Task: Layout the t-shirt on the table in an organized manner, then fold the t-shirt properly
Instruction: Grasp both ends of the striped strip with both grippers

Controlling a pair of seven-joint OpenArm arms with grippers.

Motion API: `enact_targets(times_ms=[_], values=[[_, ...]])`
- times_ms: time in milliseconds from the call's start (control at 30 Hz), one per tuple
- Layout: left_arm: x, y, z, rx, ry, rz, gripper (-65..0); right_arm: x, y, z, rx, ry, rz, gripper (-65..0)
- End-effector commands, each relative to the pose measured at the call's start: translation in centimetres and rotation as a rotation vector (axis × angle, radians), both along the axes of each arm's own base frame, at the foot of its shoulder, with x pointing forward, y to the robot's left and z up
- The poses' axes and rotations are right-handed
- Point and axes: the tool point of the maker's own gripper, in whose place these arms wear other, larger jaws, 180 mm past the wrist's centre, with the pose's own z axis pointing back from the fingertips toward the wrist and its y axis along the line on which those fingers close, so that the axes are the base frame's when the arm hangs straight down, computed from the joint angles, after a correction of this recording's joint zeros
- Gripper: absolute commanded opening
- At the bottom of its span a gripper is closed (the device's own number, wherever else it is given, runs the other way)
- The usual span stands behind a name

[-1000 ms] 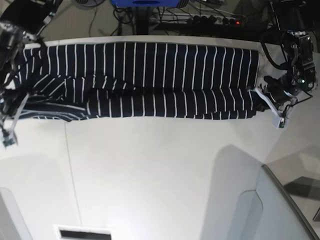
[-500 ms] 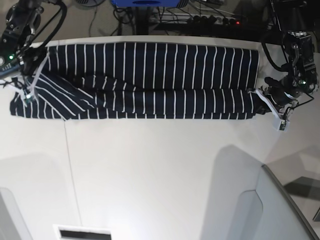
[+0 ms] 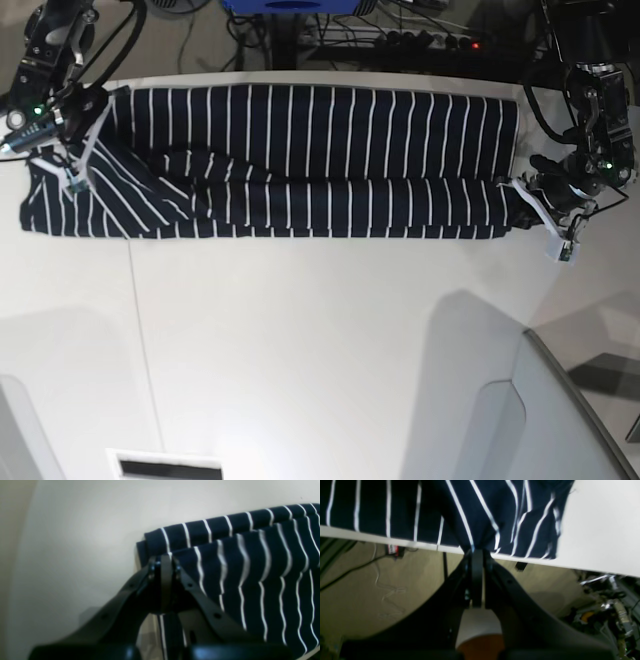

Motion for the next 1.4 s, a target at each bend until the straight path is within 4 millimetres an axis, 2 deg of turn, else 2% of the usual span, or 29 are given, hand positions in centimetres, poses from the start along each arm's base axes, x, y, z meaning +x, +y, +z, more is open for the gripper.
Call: enact_targets(times_ms=[0, 367, 500, 567, 700, 733, 767, 900, 967, 1133, 1367], values=[[0.9, 0.7, 1.2, 0.012, -0.040, 0.000, -65.0, 0.5, -0.1, 0.3, -0.004, -0.023, 0.003, -65.0], [0.5, 0.8, 0.9, 0.015, -0.028, 0.001, -65.0, -0.7, 1.2, -4.0, 0.095, 0.045, 0.001, -65.0], [0.5, 0.7, 0.9, 0.015, -0.027, 0.001, -65.0, -0.8, 1.3, -4.1, 0.098, 0.049, 0.002, -64.5], [0.5, 0.7, 0.9, 0.015, -0.027, 0.001, -65.0, -0.6, 1.1, -3.7, 0.087, 0.035, 0.002, -59.3], [0.5, 0.7, 0.8, 0.014, -0.027, 0.001, -65.0, 0.5, -0.3, -1.0, 0.031, -0.053, -0.013, -32.9], [0.5, 0.7, 0.8, 0.014, -0.027, 0.001, -65.0, 0.8, -0.9, -0.3, 0.016, -0.076, -0.026, -27.3], [0.5, 0.6, 0.8, 0.012, -0.027, 0.001, -65.0, 1.0, -1.3, 0.1, 0.008, -0.095, -0.037, -24.9], [0.5, 0.5, 0.8, 0.011, -0.027, 0.000, -65.0, 2.1, -2.7, 1.1, -0.008, -0.149, -0.080, -26.1], [0.4, 0.4, 0.7, 0.010, -0.024, -0.003, -65.0, 2.9, -2.7, 1.3, -0.002, -0.185, -0.075, -26.0], [-0.7, -1.9, -0.9, 0.002, 0.025, -0.073, -65.0, 4.0, -2.4, 1.6, 0.011, -0.228, -0.069, -26.0], [-1.0, -2.0, -1.2, 0.002, 0.036, -0.078, -65.0, 6.0, -2.5, 2.5, 0.010, -0.274, -0.067, -26.0]])
